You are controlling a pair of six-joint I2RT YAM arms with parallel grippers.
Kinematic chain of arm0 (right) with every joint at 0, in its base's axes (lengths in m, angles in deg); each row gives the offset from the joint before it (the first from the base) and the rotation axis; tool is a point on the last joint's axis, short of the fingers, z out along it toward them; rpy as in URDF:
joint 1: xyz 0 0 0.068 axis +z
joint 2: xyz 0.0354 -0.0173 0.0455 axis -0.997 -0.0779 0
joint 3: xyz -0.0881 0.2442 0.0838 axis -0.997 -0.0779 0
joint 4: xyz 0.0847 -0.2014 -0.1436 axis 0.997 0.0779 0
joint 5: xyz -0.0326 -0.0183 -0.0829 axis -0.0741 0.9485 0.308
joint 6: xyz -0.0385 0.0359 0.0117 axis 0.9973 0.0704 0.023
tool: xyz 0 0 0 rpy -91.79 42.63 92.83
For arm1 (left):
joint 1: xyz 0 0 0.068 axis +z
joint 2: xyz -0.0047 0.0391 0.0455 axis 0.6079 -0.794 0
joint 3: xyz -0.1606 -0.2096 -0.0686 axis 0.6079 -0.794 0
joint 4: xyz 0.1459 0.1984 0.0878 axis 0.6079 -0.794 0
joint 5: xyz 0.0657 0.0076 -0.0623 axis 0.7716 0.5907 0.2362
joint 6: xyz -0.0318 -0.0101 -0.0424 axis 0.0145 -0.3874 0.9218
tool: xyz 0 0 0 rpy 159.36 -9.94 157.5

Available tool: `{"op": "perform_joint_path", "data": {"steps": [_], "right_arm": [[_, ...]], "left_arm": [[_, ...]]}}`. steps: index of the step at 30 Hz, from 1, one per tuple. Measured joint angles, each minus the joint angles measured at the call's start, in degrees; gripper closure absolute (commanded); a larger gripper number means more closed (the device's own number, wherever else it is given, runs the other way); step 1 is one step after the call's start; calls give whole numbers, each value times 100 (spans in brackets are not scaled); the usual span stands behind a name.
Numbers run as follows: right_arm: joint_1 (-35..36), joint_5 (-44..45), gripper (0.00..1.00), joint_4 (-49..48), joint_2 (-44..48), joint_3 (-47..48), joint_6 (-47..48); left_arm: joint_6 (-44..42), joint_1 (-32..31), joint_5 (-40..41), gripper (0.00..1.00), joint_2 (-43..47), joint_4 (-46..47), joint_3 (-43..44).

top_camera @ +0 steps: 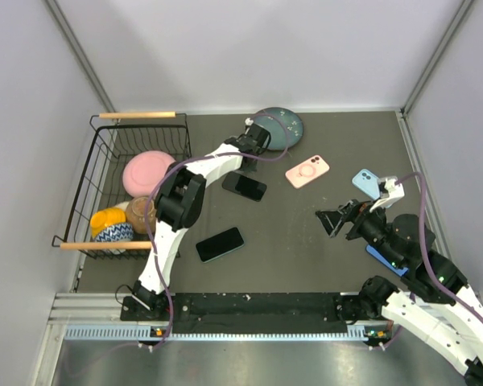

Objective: Put the phone into the phone case

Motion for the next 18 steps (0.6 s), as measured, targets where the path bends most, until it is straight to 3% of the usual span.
{"op": "perform_joint_path", "data": {"steps": [8,18], "right_arm": [[0,2,9,0,11,0,-55],[0,142,9,94,87,0,-138]], "left_arm": [[-42,2,-210,100,155,-173,0],[-59,-127,-496,100,1239,-282,-9]]}}
